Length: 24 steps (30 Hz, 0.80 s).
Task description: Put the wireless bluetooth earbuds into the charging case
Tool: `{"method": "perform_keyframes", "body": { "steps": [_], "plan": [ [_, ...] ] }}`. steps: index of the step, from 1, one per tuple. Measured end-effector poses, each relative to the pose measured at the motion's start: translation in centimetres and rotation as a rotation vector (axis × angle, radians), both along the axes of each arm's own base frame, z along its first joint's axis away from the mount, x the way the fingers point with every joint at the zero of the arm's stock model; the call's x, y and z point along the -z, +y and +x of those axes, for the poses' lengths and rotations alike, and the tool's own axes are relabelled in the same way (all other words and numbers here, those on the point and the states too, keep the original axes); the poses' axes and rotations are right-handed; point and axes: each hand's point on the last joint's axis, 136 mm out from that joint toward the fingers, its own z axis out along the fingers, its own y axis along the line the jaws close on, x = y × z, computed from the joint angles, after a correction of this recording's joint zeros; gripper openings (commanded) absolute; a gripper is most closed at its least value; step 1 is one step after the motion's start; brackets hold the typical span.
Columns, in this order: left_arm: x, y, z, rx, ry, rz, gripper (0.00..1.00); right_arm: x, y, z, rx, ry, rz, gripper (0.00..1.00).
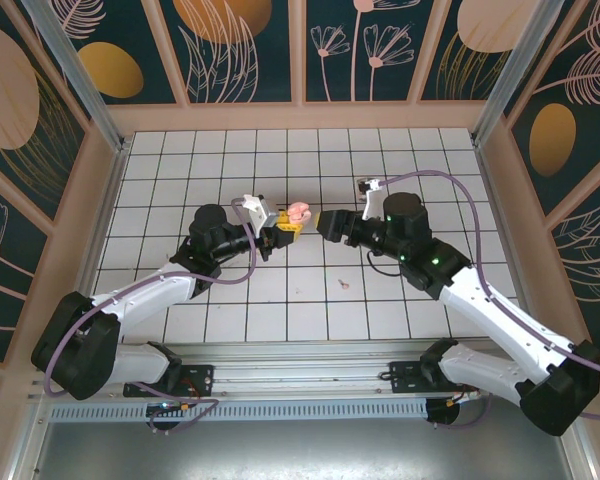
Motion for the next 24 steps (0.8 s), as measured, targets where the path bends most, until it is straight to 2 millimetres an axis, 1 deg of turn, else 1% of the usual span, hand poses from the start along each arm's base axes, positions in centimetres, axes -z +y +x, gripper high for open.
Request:
{"method": "perform_keyframes", "body": {
  "steps": [2,5,11,18,24],
  "plan": [
    [0.0,0.0,0.0,0.0,0.0,0.0,0.16,-0.5,0.2,-0.1,-0.015,-0.009,0.018,0.7],
    [0.0,0.0,0.0,0.0,0.0,0.0,0.16,-0.5,0.7,-0.2,-0.042,-0.002,0.032,0.68],
    [0.0,0.0,0.0,0.0,0.0,0.0,0.16,1.2,1.6,0.1,-0.073,0.047,0.015,0.64],
    [-0.3,0.1,-0.1,0.0,-0.006,-0.004,0.16,1.4,1.3,0.6,-0.054,0.055,0.012,0.6],
    [-0.3,0.1,-0.1,0.0,-0.006,-0.004,0.16,1.4,1.1,0.8,-0.047,0.054,0.013,0.59]
  ]
}}
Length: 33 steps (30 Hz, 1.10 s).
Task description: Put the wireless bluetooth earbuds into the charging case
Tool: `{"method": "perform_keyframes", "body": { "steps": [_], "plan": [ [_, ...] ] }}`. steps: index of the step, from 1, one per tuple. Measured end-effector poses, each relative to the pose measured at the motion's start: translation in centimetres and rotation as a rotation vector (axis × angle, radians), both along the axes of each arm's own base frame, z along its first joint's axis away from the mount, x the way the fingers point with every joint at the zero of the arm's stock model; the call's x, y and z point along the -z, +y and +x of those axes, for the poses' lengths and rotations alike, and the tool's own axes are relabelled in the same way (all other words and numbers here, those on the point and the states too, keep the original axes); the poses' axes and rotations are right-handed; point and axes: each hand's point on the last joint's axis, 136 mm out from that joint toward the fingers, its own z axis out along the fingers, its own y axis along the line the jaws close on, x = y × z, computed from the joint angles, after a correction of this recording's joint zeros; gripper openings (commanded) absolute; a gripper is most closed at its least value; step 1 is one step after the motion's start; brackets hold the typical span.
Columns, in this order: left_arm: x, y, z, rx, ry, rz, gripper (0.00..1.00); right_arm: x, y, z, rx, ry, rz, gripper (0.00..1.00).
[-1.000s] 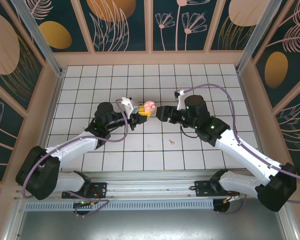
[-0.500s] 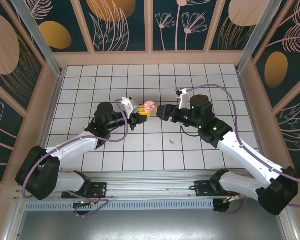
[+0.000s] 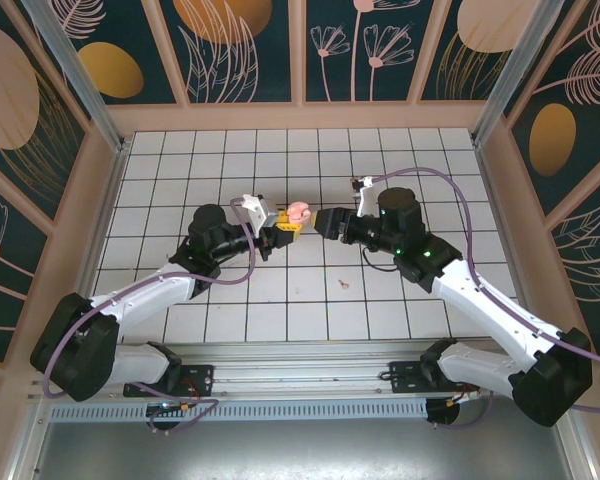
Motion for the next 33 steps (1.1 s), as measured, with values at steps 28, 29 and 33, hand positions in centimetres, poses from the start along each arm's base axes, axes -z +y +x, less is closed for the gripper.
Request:
{"method": "perform_keyframes", "body": {
  "steps": [28,29,33],
  "plan": [
    [0.0,0.0,-0.1,0.003,-0.001,-0.001,0.16,0.7,0.1,1.2,0.015,0.018,-0.013,0.57],
    [-0.1,0.0,-0.1,0.003,-0.001,-0.001,0.16,0.4,0.0,1.3,0.017,0.012,-0.009,0.57],
    [-0.1,0.0,-0.1,0.003,-0.003,-0.002,0.16,-1.0,-0.1,1.1,0.009,-0.015,0.013,0.57]
  ]
}}
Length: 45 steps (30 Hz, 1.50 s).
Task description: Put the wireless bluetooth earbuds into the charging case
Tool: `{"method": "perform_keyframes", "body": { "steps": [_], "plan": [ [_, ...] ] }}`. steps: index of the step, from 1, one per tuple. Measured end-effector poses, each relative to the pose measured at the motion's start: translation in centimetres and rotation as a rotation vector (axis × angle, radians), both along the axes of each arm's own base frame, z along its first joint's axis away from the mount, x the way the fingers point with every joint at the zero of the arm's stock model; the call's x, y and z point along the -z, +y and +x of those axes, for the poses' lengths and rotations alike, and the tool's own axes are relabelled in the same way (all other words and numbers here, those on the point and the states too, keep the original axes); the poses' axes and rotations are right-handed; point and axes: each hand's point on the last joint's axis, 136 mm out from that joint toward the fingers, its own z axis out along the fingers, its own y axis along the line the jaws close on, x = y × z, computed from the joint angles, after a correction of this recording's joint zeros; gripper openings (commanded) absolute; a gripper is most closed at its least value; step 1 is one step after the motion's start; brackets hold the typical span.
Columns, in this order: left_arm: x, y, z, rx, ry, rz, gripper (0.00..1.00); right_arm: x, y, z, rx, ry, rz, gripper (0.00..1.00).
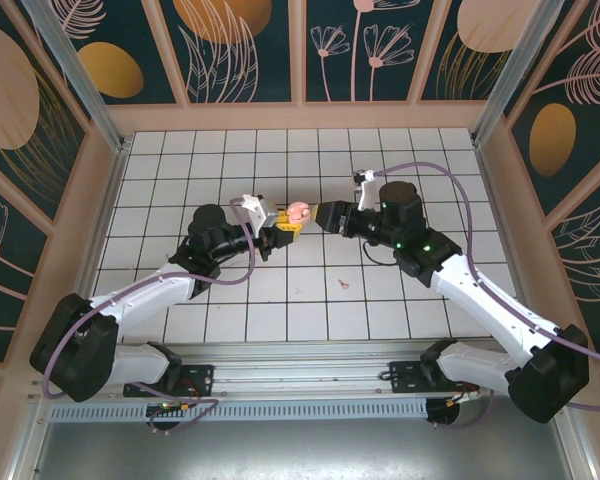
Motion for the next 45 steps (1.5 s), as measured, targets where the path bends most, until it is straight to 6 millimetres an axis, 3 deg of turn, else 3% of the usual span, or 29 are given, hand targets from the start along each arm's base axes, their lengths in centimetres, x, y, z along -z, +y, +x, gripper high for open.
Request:
{"method": "perform_keyframes", "body": {
  "steps": [6,12,26,45],
  "plan": [
    [-0.1,0.0,0.0,0.0,-0.003,-0.002,0.16,-1.2,0.7,-0.1,-0.04,-0.013,0.022,0.57],
    [-0.2,0.0,0.0,0.0,-0.004,-0.003,0.16,0.1,1.4,0.2,-0.061,0.022,0.007,0.55],
    [0.0,0.0,0.0,-0.001,0.005,0.004,0.16,1.1,1.4,0.3,-0.06,0.05,-0.013,0.53],
    [0.2,0.0,-0.1,0.004,0.011,0.007,0.16,0.9,0.7,-0.2,-0.05,0.046,-0.035,0.56]
  ]
}}
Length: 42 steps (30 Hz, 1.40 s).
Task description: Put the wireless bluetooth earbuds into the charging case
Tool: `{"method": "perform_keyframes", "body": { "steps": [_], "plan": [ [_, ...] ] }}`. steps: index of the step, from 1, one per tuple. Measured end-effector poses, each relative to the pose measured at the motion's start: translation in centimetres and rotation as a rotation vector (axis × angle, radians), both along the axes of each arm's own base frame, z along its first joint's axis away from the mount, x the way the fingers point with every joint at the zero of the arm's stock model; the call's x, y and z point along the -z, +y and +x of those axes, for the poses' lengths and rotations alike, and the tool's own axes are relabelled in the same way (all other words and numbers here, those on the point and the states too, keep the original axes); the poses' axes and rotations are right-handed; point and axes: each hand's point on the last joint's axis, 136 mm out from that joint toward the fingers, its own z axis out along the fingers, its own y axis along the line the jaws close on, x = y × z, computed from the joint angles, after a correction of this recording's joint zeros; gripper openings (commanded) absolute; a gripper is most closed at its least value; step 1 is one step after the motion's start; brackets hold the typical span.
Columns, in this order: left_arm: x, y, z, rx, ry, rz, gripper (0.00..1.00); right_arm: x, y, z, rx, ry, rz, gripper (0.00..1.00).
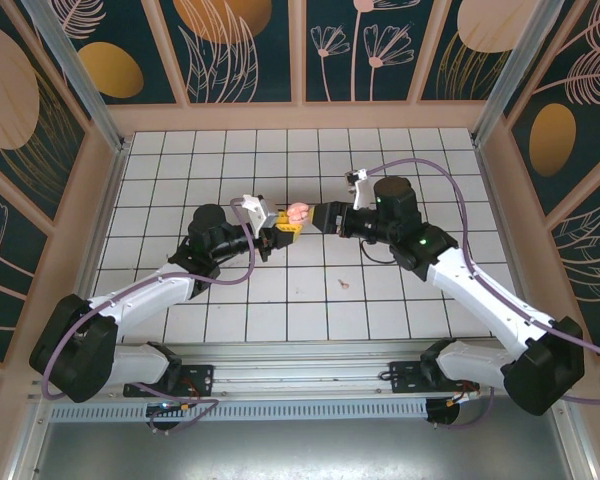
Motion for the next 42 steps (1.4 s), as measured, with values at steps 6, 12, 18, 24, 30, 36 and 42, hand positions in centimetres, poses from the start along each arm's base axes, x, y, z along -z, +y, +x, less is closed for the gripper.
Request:
{"method": "perform_keyframes", "body": {
  "steps": [6,12,18,24,30,36,42],
  "plan": [
    [0.0,0.0,0.0,0.0,0.0,0.0,0.16,-0.7,0.3,0.1,-0.01,-0.01,0.012,0.56],
    [0.0,0.0,0.0,0.0,0.0,0.0,0.16,-0.1,0.5,0.3,-0.014,0.005,0.003,0.54],
    [0.1,0.0,0.0,-0.001,0.004,0.003,0.16,0.6,0.7,0.3,-0.016,0.026,-0.013,0.53],
    [0.3,0.0,0.0,-0.001,0.013,0.009,0.16,1.1,0.5,0.2,-0.011,0.04,-0.026,0.52],
    [0.5,0.0,0.0,-0.003,0.02,0.013,0.16,1.8,0.1,0.1,0.004,0.062,-0.055,0.53],
    [0.3,0.3,0.0,-0.023,0.003,0.015,0.16,3.4,-1.9,-0.8,0.052,0.143,-0.14,0.51],
    [1.2,0.9,-0.4,-0.041,0.009,0.036,0.16,8.5,-5.1,-2.3,0.141,0.354,-0.291,0.5]
  ]
}}
